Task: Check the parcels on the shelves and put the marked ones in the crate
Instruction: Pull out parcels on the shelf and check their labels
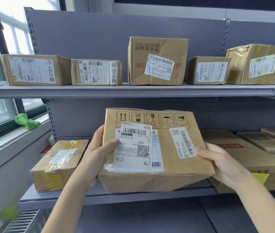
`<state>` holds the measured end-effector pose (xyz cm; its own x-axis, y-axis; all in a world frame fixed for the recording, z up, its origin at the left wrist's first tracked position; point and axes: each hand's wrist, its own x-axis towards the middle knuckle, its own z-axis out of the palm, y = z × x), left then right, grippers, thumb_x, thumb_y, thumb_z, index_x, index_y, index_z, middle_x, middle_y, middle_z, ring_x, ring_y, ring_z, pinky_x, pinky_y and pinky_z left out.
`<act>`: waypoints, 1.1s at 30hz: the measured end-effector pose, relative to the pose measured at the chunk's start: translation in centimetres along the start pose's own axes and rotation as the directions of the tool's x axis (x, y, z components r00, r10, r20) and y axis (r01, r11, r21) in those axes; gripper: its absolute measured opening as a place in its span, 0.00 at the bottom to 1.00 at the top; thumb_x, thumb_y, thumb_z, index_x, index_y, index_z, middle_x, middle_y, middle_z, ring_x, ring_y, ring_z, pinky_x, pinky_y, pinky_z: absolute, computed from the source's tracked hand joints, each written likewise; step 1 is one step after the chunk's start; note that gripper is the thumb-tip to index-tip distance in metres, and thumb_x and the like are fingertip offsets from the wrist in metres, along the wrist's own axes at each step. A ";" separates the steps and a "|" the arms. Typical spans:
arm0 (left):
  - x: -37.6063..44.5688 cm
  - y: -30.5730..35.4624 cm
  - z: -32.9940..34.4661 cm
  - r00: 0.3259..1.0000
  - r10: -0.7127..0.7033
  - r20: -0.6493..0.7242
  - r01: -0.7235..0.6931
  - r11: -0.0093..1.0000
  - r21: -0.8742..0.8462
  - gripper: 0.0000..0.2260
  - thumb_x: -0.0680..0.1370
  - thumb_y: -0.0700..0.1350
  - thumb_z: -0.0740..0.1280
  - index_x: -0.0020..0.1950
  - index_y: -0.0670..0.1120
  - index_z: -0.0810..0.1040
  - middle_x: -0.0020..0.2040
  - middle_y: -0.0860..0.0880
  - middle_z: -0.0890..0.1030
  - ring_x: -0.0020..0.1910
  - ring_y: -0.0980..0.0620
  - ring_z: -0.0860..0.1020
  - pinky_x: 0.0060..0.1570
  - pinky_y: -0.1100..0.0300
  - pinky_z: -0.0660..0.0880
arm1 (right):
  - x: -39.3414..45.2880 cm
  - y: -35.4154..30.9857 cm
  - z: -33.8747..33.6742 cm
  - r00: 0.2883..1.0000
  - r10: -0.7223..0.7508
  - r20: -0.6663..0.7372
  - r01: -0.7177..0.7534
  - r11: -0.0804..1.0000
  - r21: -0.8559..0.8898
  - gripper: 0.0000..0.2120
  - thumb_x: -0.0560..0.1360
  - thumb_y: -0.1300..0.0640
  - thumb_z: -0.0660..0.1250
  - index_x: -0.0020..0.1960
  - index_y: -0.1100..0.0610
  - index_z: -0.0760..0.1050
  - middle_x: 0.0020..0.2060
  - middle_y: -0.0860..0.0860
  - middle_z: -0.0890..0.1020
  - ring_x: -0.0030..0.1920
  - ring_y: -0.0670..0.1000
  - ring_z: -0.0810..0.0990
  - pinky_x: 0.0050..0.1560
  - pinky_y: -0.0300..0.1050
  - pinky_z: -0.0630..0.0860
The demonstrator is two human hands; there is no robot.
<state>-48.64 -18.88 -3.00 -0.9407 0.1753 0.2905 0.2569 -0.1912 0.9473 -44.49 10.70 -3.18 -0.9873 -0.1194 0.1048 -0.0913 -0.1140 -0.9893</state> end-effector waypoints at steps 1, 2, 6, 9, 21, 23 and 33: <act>-0.1 0.1 -0.2 0.999 0.043 0.013 -0.044 0.999 0.007 0.20 0.73 0.39 0.66 0.60 0.58 0.70 0.52 0.54 0.83 0.49 0.52 0.82 0.42 0.56 0.79 | 0.0 0.2 0.2 1.000 -0.029 0.001 0.029 0.999 0.015 0.36 0.53 0.47 0.80 0.59 0.55 0.75 0.52 0.53 0.84 0.51 0.52 0.83 0.38 0.40 0.80; 0.1 -0.1 -0.6 0.997 0.079 0.023 -0.080 0.997 0.024 0.23 0.71 0.41 0.69 0.61 0.59 0.69 0.54 0.53 0.82 0.50 0.52 0.82 0.42 0.56 0.80 | 0.0 0.5 0.3 0.998 -0.055 0.002 0.055 0.998 0.017 0.38 0.51 0.47 0.81 0.58 0.55 0.75 0.51 0.53 0.84 0.51 0.52 0.83 0.39 0.41 0.80; 0.2 -3.1 -1.7 0.993 0.113 -0.017 -0.112 0.991 0.077 0.28 0.63 0.43 0.68 0.60 0.61 0.67 0.55 0.51 0.79 0.51 0.50 0.81 0.38 0.60 0.79 | 1.0 3.4 1.1 0.996 -0.077 -0.047 0.073 0.994 -0.076 0.27 0.62 0.53 0.75 0.59 0.55 0.72 0.51 0.50 0.84 0.53 0.49 0.82 0.48 0.42 0.80; -0.4 -5.5 -1.9 0.990 0.113 -0.079 -0.109 0.993 0.052 0.30 0.62 0.41 0.68 0.62 0.56 0.64 0.56 0.49 0.77 0.48 0.56 0.81 0.37 0.64 0.78 | 1.5 5.6 1.3 0.995 -0.075 -0.069 0.067 0.991 -0.118 0.19 0.70 0.65 0.66 0.59 0.53 0.72 0.54 0.52 0.82 0.55 0.50 0.81 0.56 0.48 0.77; 1.1 -9.6 -4.2 0.889 0.416 -0.190 -0.169 0.686 0.708 0.38 0.61 0.46 0.79 0.67 0.45 0.65 0.63 0.47 0.69 0.63 0.47 0.69 0.65 0.51 0.67 | 4.3 9.9 4.4 0.976 -0.204 -0.076 0.143 0.864 -0.484 0.49 0.65 0.71 0.71 0.64 0.31 0.47 0.57 0.32 0.66 0.56 0.33 0.71 0.47 0.32 0.72; 1.2 -10.4 -4.9 0.894 0.403 -0.194 -0.146 0.672 0.726 0.37 0.60 0.46 0.80 0.65 0.43 0.68 0.62 0.45 0.68 0.61 0.48 0.69 0.62 0.56 0.66 | 5.2 10.7 4.9 0.968 -0.223 -0.116 0.142 0.866 -0.480 0.44 0.65 0.67 0.73 0.62 0.34 0.51 0.56 0.33 0.68 0.57 0.37 0.71 0.52 0.36 0.71; 1.9 -14.2 -6.1 0.929 0.321 -0.183 -0.075 0.650 0.757 0.31 0.63 0.45 0.79 0.61 0.43 0.70 0.61 0.48 0.61 0.54 0.56 0.65 0.57 0.64 0.66 | 7.8 14.5 5.9 0.922 -0.245 -0.300 0.075 0.872 -0.483 0.35 0.64 0.65 0.75 0.60 0.43 0.62 0.53 0.45 0.78 0.56 0.50 0.77 0.55 0.49 0.76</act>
<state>-55.49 -21.71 -16.75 -0.8323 -0.0752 0.5493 0.4054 0.5933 0.6955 -52.74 2.34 -16.13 -0.9268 0.2140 0.3086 -0.2161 0.3681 -0.9043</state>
